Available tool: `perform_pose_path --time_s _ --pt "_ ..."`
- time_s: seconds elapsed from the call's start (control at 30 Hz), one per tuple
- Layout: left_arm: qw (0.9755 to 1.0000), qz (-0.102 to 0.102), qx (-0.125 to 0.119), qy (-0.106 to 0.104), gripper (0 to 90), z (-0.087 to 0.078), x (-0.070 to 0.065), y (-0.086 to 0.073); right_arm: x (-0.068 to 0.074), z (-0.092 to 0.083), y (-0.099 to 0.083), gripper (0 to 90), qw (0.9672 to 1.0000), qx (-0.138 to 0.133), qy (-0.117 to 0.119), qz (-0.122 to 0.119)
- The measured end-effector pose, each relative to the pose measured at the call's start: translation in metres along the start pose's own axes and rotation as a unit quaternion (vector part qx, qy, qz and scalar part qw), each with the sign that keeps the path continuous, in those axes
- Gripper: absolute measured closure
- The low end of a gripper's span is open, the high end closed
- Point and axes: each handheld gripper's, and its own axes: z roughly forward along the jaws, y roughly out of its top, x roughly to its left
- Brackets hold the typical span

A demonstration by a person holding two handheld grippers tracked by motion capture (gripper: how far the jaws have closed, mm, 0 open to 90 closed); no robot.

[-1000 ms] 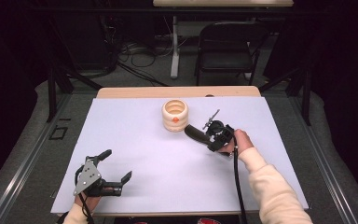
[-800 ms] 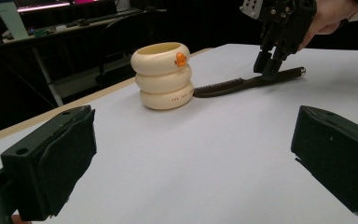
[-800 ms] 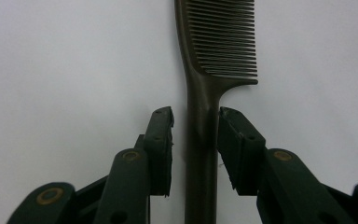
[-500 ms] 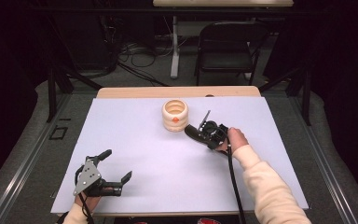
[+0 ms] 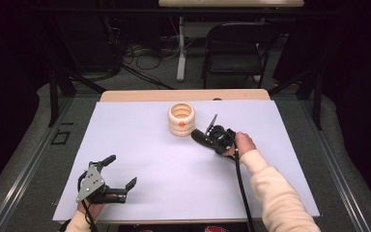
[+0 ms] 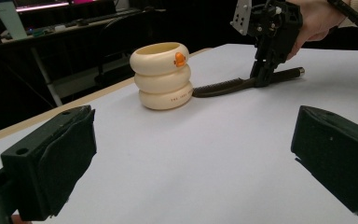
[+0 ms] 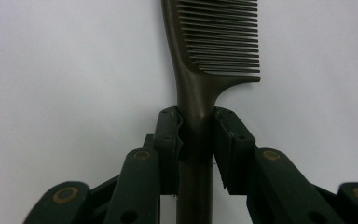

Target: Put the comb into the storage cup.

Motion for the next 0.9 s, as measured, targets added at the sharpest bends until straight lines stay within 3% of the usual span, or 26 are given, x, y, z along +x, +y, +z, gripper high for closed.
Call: perform_pose_path --time_s 0.2,0.23,0.27,0.43,0.9 --pt "1.0000 0.000 -0.001 0.000 0.0 0.000 0.000 0.000 0.000 -0.003 0.000 72.2 0.9999 0.012 -0.002 -0.004" --pt "1.0000 -0.001 -0.001 0.000 0.0 0.000 0.000 0.000 0.001 0.000 -0.001 72.2 0.9999 -0.011 -0.001 0.000" --pt "1.0000 -0.001 -0.001 0.000 0.0 0.000 0.000 0.000 0.001 -0.002 -0.001 72.2 1.0000 0.000 0.000 0.000" --pt "1.0000 0.000 -0.001 0.001 0.0 0.000 0.000 0.000 0.003 -0.005 -0.002 72.3 1.0000 0.003 -0.005 -0.007" --pt "1.0000 0.001 -0.001 0.001 0.0 -0.001 0.000 0.000 0.001 -0.015 -0.011 72.3 0.9999 -0.009 -0.008 0.006"
